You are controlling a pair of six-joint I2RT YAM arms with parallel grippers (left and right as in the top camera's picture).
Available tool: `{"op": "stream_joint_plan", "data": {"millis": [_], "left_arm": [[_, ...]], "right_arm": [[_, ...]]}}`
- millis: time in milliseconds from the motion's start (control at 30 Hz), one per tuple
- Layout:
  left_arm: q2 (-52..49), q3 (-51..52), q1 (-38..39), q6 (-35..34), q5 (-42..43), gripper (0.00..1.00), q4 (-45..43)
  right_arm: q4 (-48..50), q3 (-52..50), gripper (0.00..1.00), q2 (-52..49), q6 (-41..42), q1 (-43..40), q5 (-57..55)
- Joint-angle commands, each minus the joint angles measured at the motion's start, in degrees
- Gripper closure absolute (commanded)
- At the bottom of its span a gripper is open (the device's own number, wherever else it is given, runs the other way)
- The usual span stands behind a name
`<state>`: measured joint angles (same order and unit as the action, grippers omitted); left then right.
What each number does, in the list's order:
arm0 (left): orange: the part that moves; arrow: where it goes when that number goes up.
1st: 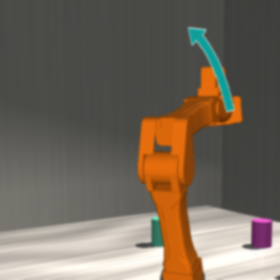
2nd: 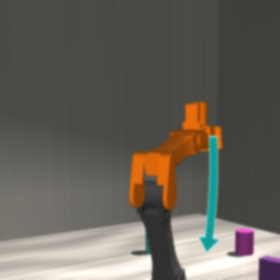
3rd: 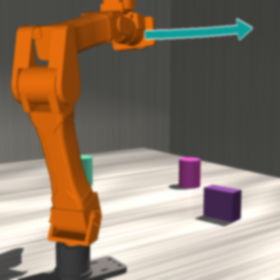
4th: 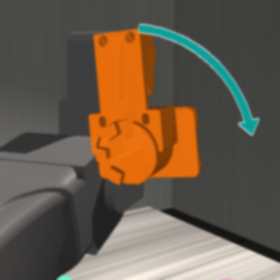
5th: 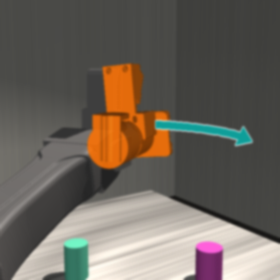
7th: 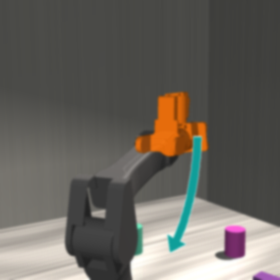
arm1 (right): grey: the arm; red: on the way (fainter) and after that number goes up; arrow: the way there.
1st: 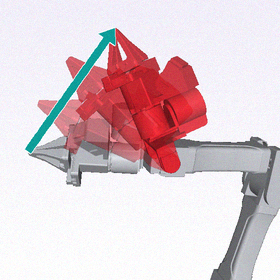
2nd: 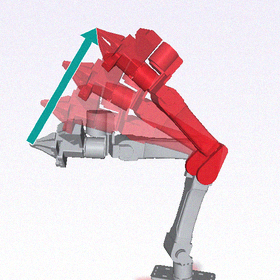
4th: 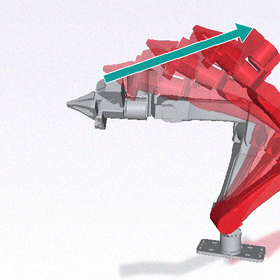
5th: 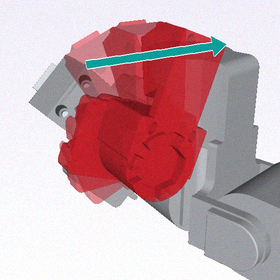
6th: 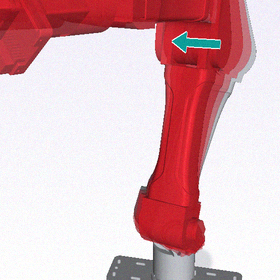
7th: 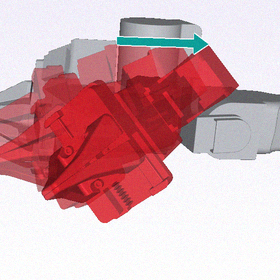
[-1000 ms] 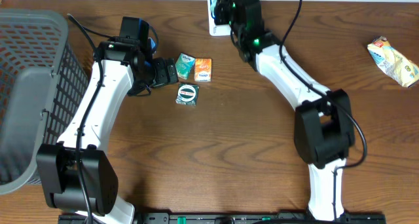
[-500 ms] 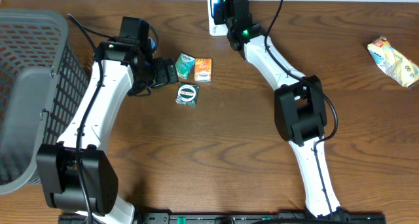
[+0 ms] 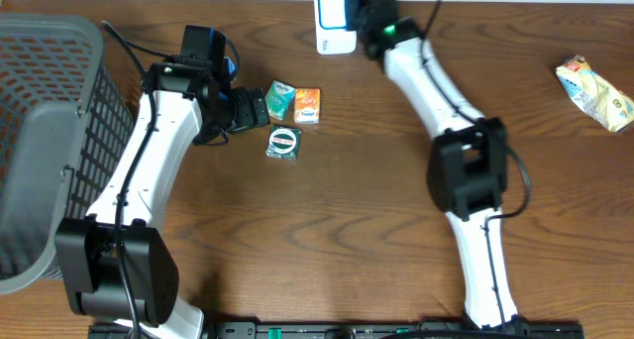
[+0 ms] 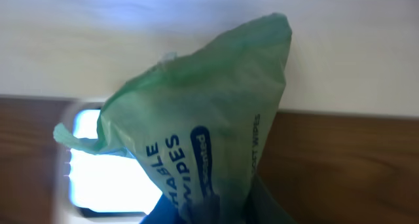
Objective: Scan the item barcode
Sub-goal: 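Carry the wipes pack to the far right and drop it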
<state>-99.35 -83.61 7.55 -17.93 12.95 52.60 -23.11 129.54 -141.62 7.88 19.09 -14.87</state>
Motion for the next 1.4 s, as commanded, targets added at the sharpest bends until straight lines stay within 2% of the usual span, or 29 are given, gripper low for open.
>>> {"op": "stream_joint_plan", "data": {"millis": [0,133,233,267,300,333,433,533,567,667,733,800,933,1067,1367], "left_arm": [[-0.24,-0.74,-0.15,0.52,-0.59,0.02,0.28],[-0.24,-0.74,-0.15,0.52,-0.59,0.02,0.28],[-0.24,-0.74,-0.15,0.52,-0.59,0.03,0.28],[-0.24,-0.74,-0.15,0.52,-0.59,0.02,0.28],[-0.24,-0.74,-0.15,0.52,-0.59,0.02,0.28],[-0.24,-0.74,-0.15,0.52,-0.59,0.02,0.28],[-0.24,-0.74,-0.15,0.52,-0.59,0.02,0.28],[-0.24,-0.74,-0.15,0.55,-0.59,0.02,0.28],[-0.24,-0.74,-0.15,0.55,-0.59,0.02,0.28],[-0.24,-0.74,-0.15,0.52,-0.59,0.02,0.28],[-0.24,-0.74,-0.15,0.52,-0.59,0.02,0.28],[-0.24,-0.74,-0.15,0.52,-0.59,0.02,0.28],[-0.24,-0.74,-0.15,0.55,-0.59,0.02,0.28],[-0.24,-0.74,-0.15,0.52,-0.59,0.02,0.28],[-0.24,-0.74,-0.15,0.52,-0.59,0.02,0.28]], "right_arm": [[-6.75,1.84,0.99,5.33,-7.50,-6.86,-2.86],[-18.23,1.77,0.99,5.05,-15.98,-13.38,-3.82],[-25.18,1.68,0.98,4.57,-17.22,-19.34,-6.01],[-25.94,1.60,0.91,4.52,-17.11,-20.31,-5.77],[-27.54,1.53,0.69,4.42,-17.14,-22.25,-4.70],[-28.61,1.51,0.55,4.42,-17.11,-23.47,-4.26],[-31.21,1.51,0.31,4.42,-14.21,-27.02,-4.33],[-33.40,1.51,0.24,4.39,-7.96,-30.10,-1.11],[-34.01,1.51,0.22,4.39,-7.50,-31.08,3.85],[-34.12,1.51,0.23,4.39,-7.48,-31.34,12.55],[-33.27,1.49,0.31,4.35,-7.48,-30.71,15.32],[-32.37,1.49,0.39,4.33,-7.48,-30.16,15.26],[-28.92,1.49,0.66,2.86,-7.48,-29.14,15.23],[-25.70,1.49,0.70,0.72,-7.48,-29.18,15.21],[-12.66,1.49,0.67,-8.17,-7.43,-29.70,14.45]]}}
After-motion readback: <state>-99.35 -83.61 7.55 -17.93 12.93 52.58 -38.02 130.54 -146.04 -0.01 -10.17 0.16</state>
